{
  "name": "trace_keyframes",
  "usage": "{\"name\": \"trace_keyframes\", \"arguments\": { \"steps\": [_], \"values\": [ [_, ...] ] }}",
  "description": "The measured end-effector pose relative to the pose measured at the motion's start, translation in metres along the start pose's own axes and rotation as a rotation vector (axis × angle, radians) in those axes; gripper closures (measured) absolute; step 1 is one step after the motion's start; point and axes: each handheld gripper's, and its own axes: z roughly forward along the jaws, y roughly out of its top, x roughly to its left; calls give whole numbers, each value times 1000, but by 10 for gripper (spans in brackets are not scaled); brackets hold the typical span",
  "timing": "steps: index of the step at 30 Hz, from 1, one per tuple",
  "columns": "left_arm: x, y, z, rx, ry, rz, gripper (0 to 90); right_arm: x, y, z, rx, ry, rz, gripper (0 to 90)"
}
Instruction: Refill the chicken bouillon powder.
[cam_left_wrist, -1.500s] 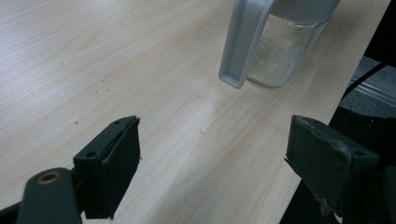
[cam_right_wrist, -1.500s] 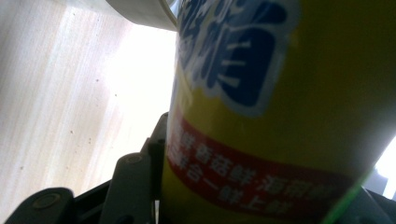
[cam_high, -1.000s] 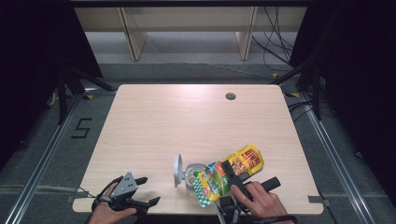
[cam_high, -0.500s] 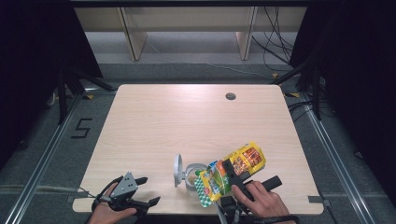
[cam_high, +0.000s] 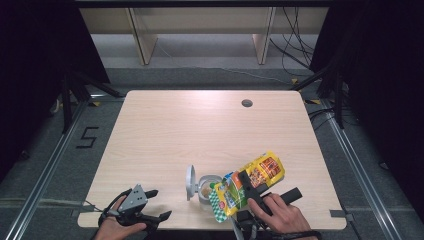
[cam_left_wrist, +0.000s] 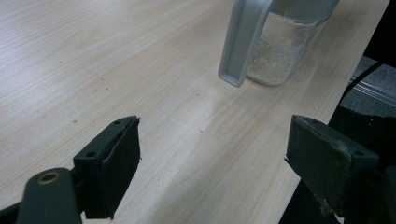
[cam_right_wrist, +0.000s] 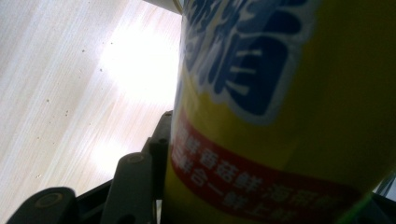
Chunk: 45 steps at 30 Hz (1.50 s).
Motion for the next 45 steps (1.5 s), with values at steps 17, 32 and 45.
{"name": "trace_keyframes", "arguments": {
  "steps": [17,32,45],
  "values": [
    [1,0,-1,18,9,5,170,1,-1,1,-5,10,39,559],
    [0,0,0,8,3,-7,170,1,-2,-2,3,-8,32,560],
    [0,0,0,7,-3,-7,170,-2,1,-2,-2,-11,-73,560]
  ]
}}
